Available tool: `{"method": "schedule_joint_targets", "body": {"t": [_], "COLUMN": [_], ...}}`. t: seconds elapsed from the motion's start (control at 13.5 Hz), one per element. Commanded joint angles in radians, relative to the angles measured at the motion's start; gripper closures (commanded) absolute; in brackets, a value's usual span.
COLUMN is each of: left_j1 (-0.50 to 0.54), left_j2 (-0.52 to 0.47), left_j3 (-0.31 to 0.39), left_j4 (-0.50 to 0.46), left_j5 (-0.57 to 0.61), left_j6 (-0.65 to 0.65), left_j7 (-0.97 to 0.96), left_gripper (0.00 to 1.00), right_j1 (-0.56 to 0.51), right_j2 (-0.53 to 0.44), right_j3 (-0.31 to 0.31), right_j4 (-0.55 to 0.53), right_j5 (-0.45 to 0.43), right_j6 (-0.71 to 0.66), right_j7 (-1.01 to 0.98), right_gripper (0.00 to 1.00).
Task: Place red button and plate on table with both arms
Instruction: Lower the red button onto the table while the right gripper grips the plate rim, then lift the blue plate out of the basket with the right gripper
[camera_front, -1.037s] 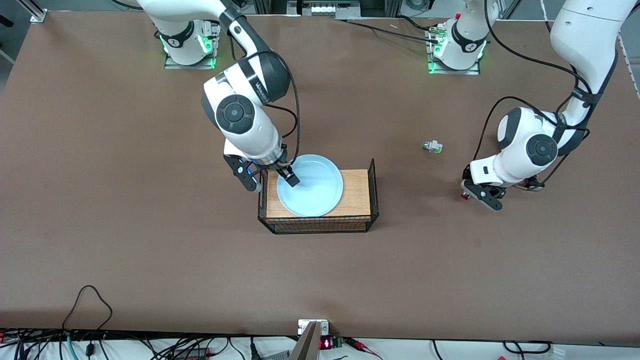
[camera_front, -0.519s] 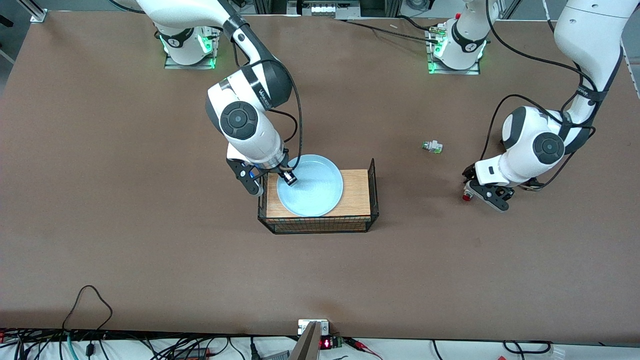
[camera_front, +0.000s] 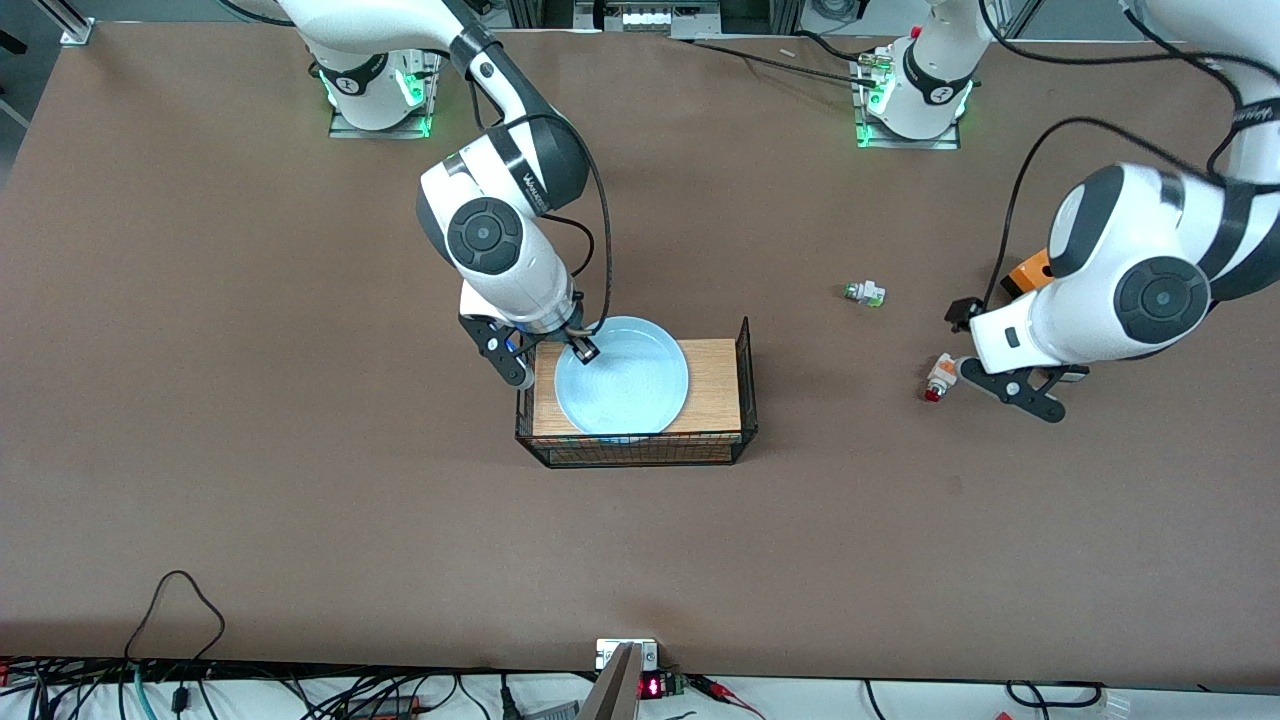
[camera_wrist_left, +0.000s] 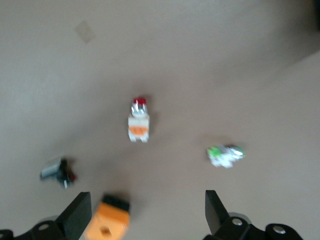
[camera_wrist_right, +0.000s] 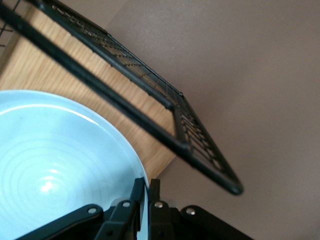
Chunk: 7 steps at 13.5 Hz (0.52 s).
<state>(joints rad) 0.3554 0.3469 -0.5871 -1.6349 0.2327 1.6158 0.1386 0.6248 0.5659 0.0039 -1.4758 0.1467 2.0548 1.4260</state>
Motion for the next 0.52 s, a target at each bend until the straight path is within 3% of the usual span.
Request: {"method": "schedule_joint_targets", "body": {"t": [0.0, 0.07, 0.22, 0.44], "left_j1": [-0.004, -0.004, -0.012, -0.214], "left_j2": [0.018, 0.018, -0.034, -0.126], "left_j3": [-0.049, -0.063, -0.036, 0.345], "left_j4": [0.189, 0.246, 0.268, 0.192], "left_j5": [-0.004, -0.006, -0.041, -0.281], "left_j6": [-0.198, -0.253, -0.246, -0.055], "left_j7": [-0.164, -0.171, -0.174, -0.171], "left_gripper": [0.0, 0.0, 0.0, 0.0], "right_j1": [0.015, 0.018, 0.018, 0.016], "right_j2": [-0.055, -0.09, -0.142, -0.22], "right_j3": [0.001, 0.001, -0.001, -0.001], "right_j4": [0.019, 0.02, 0.02, 0.02], "right_j5": [0.01, 0.011, 0.02, 0.077], "right_j6": [-0.076, -0.106, -0.163, -0.281], "right_j7": [-0.002, -0.002, -0.005, -0.007], "right_gripper": [1.0, 1.0, 1.0, 1.0]}}
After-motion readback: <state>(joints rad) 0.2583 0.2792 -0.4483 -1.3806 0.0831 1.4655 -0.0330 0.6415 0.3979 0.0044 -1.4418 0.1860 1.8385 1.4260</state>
